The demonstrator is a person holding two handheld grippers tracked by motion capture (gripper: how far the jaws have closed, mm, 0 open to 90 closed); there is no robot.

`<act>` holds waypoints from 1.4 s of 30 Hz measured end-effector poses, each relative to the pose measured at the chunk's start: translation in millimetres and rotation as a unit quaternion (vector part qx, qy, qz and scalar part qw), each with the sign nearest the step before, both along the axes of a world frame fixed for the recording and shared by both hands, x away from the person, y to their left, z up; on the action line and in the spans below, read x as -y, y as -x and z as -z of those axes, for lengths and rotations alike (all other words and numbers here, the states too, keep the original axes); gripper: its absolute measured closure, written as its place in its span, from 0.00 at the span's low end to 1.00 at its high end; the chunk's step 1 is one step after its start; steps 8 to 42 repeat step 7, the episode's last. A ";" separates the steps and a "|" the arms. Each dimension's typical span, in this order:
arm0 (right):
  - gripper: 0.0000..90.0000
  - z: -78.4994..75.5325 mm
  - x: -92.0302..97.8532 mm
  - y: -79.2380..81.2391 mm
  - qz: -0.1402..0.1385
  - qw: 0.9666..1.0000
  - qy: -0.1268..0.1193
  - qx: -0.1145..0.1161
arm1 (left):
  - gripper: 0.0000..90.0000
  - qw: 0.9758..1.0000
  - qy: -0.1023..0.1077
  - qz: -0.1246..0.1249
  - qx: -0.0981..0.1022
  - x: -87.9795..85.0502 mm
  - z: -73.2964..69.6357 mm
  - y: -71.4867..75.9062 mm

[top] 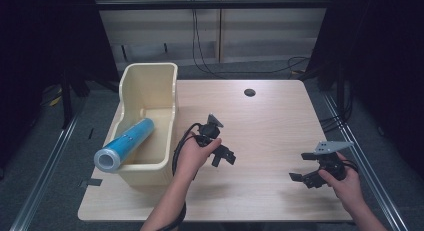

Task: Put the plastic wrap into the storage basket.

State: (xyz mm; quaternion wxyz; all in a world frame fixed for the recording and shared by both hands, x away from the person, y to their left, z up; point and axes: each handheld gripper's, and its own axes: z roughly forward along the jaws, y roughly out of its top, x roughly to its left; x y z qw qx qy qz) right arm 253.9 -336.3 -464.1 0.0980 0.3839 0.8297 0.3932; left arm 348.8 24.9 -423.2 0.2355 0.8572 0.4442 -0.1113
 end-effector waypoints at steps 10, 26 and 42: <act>0.05 2.9 -1.6 -0.2 0.000 1.000 0.004 -0.002 | 0.06 1.000 -0.003 0.005 0.009 1.6 7.0 5.3; 0.05 2.9 -1.6 -0.2 0.000 1.000 0.004 -0.002 | 0.06 1.000 -0.003 0.005 0.009 1.6 7.0 5.3; 0.05 2.9 -1.6 -0.2 0.000 1.000 0.004 -0.002 | 0.06 1.000 -0.003 0.005 0.009 1.6 7.0 5.3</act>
